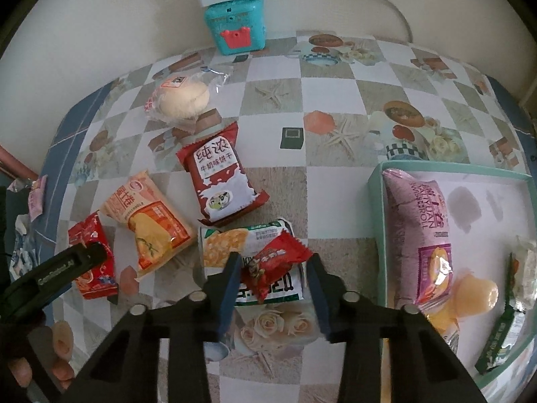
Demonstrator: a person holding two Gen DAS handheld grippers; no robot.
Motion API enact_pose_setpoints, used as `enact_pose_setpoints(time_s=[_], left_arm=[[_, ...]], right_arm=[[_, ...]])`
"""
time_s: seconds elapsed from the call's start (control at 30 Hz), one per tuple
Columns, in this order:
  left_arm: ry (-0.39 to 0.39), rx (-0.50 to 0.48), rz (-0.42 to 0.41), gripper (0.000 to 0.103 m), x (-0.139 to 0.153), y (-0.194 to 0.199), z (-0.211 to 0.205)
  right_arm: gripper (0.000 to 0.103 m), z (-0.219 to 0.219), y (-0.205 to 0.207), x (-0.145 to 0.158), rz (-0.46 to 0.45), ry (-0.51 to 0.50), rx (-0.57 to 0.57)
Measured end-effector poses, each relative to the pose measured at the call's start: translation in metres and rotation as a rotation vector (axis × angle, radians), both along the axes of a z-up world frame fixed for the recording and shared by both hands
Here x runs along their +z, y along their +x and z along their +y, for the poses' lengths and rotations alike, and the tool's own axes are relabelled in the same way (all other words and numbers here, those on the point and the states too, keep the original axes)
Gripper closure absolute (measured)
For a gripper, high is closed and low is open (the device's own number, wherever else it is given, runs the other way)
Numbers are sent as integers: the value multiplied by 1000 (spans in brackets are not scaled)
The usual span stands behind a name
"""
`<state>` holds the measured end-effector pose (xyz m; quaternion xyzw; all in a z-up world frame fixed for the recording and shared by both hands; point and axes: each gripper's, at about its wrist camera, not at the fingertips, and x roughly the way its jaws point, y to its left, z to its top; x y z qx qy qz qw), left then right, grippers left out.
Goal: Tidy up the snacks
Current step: 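Grasp the red peanut bag with the left tool while the right tool grasps a small red candy packet, then carry the red peanut bag over the tray with the left tool while the right tool carries the candy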
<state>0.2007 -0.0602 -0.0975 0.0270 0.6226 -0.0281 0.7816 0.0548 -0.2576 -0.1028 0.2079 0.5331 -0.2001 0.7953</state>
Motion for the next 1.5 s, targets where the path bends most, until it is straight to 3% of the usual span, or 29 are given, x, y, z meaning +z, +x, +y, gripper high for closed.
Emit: enact_pose_setpoints(time_s=[0.13,0.27,0.4,0.93,1.5], left_arm=[[-15,-8,-7,46,3,-2,-5],[-4,-16,-7,51,3,-3,-8],[-1,2,-12,52,7,-2,-5],[-27,47,-131,52,78,-25,27],[-115,17,-190,52,121,-78,22]], right_arm=[[72,0,0,1,-4,-6,8],[73,1,0,1,-6,-8,10],[75,0,0,3,-10,-11,14],[76,1,-20,34,-52,-19,26],[76,-5,-89,74,-91,-48,-41]])
